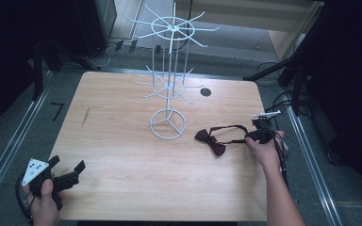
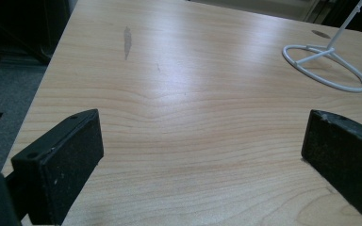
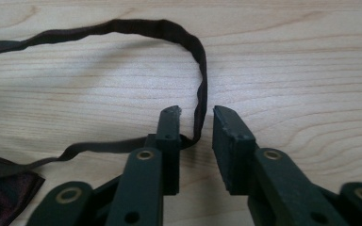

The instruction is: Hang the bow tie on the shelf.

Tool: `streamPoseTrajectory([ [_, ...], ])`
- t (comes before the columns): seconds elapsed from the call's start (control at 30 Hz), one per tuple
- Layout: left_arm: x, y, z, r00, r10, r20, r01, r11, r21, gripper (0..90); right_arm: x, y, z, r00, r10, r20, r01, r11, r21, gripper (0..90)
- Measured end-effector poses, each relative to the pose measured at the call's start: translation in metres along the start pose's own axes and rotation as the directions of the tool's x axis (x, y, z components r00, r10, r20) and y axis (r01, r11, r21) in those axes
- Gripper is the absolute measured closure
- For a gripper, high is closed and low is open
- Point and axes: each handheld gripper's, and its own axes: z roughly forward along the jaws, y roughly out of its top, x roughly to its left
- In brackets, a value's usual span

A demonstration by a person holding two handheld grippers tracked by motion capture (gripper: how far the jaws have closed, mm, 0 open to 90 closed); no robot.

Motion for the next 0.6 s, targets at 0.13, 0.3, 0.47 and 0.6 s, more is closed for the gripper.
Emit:
streamPoseTrajectory([
  [0.13, 0.0, 0.0, 0.0, 1.0, 0.0, 0.001, 0.0, 1.0, -0.001, 0.2, 0.001, -0.001, 0.004, 0.9999, -0.01, -0.008, 0.01, 1.0, 0.01, 87.9],
  [0.3, 0.0, 0.0, 0.0, 1.0, 0.0, 0.001, 0.0, 1.0, -0.001, 0.2, 0.004, -0.006, 0.003, 0.9991, -0.042, -0.005, 0.042, 0.998, -0.042, 90.0],
  [0.47, -0.001, 0.0, 0.0, 1.0, -0.001, 0.0, 0.001, 1.0, -0.002, 0.2, 0.008, -0.009, -0.006, 0.9971, -0.076, 0.002, 0.075, 0.984, -0.16, 90.0],
  [0.6, -0.001, 0.0, 0.0, 1.0, -0.001, -0.002, 0.001, 1.0, -0.001, 0.2, 0.014, -0.012, -0.018, 0.994, -0.109, -0.002, 0.104, 0.953, -0.286, 90.0],
])
